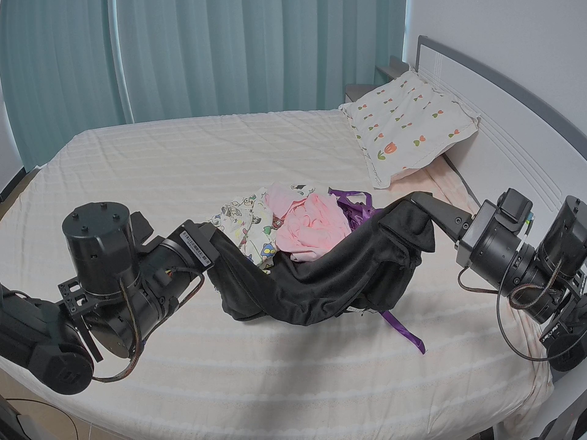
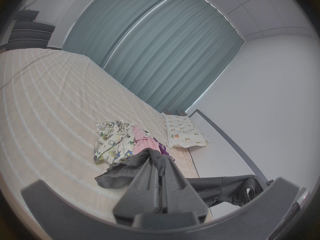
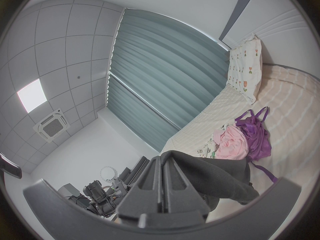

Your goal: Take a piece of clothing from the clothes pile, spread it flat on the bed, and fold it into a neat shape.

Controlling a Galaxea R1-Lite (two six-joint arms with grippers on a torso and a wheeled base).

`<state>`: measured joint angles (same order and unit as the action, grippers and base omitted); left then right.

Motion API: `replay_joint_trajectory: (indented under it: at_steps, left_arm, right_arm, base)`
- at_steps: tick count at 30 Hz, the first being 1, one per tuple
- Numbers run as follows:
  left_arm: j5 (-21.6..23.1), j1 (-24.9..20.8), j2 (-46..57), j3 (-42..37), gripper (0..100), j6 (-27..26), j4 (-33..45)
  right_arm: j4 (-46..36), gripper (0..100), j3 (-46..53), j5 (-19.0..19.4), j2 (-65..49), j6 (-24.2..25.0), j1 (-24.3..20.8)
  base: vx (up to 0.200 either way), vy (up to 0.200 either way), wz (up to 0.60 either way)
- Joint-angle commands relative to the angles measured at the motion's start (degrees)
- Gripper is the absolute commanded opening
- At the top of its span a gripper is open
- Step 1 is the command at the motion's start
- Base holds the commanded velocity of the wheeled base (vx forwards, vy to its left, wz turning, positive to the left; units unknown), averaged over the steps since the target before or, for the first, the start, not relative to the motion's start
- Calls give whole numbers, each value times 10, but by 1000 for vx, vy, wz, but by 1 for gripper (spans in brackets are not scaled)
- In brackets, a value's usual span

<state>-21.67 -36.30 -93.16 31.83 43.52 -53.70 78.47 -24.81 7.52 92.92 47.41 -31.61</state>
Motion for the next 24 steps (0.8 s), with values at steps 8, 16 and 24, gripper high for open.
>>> replay_joint_trajectory:
  at_steps: [8,16,24]
  left_arm:
    - [-1,-15,12,-45,0,2,0]
    - [-5,-26,17,-56,0,16,0]
    - [-4,-25,39,-74,0,19,0]
  right_arm:
    - [0,0,10,0,2,1,0]
    - [-2,0,13,0,0,1,0]
    - [-2,0,21,2,0,1,-2]
  base:
    - [-175,0,0]
    - [0,0,0]
    - [0,50,0]
